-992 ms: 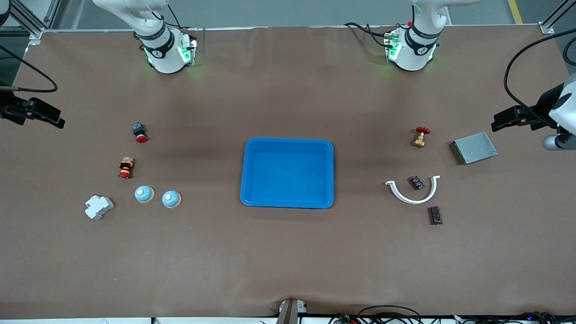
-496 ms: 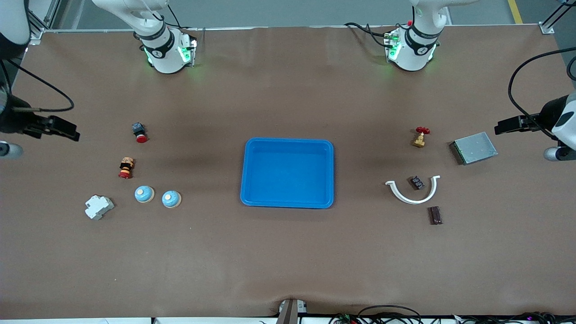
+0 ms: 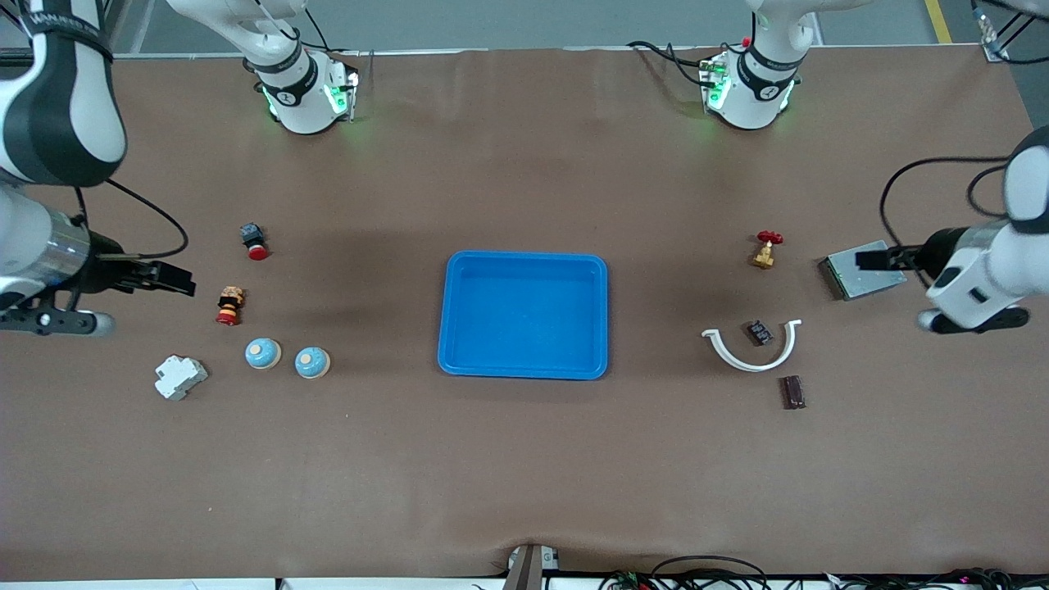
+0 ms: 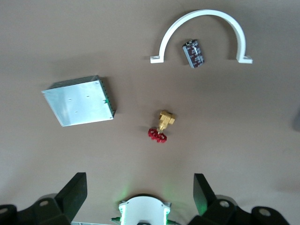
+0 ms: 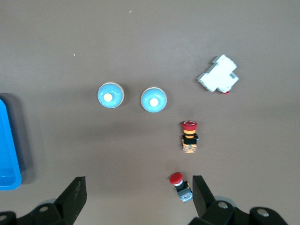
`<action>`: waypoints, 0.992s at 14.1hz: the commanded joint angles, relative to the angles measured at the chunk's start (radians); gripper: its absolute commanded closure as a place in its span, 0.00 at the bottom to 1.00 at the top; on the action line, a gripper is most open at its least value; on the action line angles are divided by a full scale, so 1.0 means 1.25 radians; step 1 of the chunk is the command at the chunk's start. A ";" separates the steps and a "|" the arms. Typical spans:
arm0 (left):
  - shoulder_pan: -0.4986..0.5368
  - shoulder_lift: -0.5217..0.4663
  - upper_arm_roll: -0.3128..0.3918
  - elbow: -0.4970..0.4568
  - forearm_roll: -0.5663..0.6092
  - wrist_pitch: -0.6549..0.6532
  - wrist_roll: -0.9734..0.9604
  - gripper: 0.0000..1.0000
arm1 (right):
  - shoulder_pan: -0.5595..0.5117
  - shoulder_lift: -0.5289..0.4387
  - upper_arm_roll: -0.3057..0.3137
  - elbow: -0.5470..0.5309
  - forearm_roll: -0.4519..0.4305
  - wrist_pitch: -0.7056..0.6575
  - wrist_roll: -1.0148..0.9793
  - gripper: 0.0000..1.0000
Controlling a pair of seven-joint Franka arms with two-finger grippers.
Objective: Place electrolytic capacitor and blue bell in tray
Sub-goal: 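Grasp the black capacitor with the left gripper while the right gripper grasps the bell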
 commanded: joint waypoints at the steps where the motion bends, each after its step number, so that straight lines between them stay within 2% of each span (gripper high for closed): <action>1: 0.002 0.043 0.001 -0.028 -0.049 0.056 -0.089 0.00 | 0.030 0.051 -0.001 0.000 0.009 0.026 0.048 0.00; 4: -0.018 0.092 0.001 -0.060 -0.060 0.143 -0.159 0.00 | 0.056 0.118 -0.001 0.001 0.014 0.082 0.053 0.00; 7: -0.021 0.103 0.001 -0.137 -0.060 0.280 -0.165 0.00 | 0.083 0.169 -0.001 0.001 0.020 0.161 0.053 0.00; 11: -0.022 0.158 -0.001 -0.135 -0.066 0.356 -0.223 0.00 | 0.117 0.241 -0.001 0.001 0.019 0.283 0.039 0.00; 13: -0.018 0.172 0.001 -0.124 -0.156 0.358 -0.278 0.00 | 0.132 0.263 -0.002 0.001 0.014 0.313 -0.026 0.00; 14: -0.021 0.191 0.001 -0.113 -0.165 0.358 -0.284 0.00 | 0.131 0.276 -0.002 0.001 0.014 0.326 -0.086 0.00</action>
